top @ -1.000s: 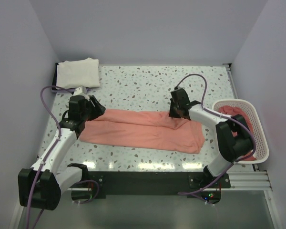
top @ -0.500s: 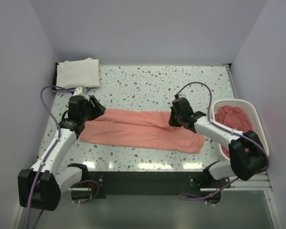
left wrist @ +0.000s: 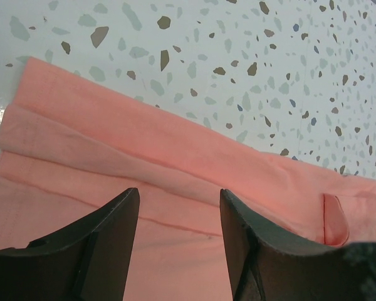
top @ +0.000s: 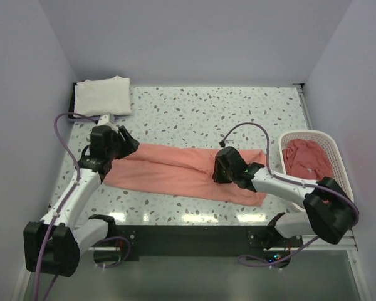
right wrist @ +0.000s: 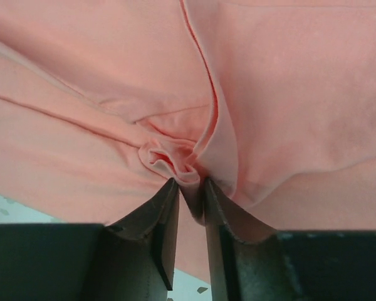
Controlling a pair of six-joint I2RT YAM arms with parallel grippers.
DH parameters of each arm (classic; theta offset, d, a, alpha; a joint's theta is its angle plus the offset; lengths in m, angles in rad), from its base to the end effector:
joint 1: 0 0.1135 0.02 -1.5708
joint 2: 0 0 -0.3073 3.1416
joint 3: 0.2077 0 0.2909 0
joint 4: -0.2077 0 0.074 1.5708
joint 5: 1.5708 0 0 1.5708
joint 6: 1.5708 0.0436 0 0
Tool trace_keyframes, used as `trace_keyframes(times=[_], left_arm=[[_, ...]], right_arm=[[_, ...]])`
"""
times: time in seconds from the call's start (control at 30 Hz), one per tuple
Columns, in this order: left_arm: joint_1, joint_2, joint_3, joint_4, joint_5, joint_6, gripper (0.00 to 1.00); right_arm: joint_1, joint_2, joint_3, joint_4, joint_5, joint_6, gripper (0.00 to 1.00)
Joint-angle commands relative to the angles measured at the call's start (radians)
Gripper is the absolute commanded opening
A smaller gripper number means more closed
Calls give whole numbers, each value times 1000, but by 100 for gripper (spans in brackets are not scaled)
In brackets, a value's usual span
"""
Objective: Fold and stack the t-shirts
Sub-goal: Fold the tshirt
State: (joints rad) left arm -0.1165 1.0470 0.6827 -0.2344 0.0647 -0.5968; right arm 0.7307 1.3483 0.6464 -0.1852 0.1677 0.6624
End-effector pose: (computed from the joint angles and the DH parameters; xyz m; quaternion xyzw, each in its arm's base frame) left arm 0.2487 -0.0319 0.2680 -0.1955 0.8620 -0.1898 0.4275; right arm 0.2150 0.1829 0.1845 -0.0040 0.9392 0.1538 0.3069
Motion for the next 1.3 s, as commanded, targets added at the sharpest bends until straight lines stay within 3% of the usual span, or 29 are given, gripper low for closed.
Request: trace_keyframes(times=[0.0,0.13,0.27,0.4,0.7,1.0,1.27], left_arm=[[0,-12,9,6,15,28,59],[-2,-16,11,4,14,29,59],[0,-19,9,3,14,29,59],[0,-22,9,0,9,32,59],[0,-28,8,0,1,34,59],[0,-30,6,-2,0,34,59],[0,-30,5,0,3,34,59]], right_arm=[[30,-57,9,55,49,-17,29],[36,-104,59,-25,90,-33,45],[36,-88,154,-155,171,-73,51],[29,76,297,-243,207,-127,51],[26,380,530,-249,257,-172,50],[27,495,610,-303,323,-152,45],[21,518,584,-289,316,-132,33]])
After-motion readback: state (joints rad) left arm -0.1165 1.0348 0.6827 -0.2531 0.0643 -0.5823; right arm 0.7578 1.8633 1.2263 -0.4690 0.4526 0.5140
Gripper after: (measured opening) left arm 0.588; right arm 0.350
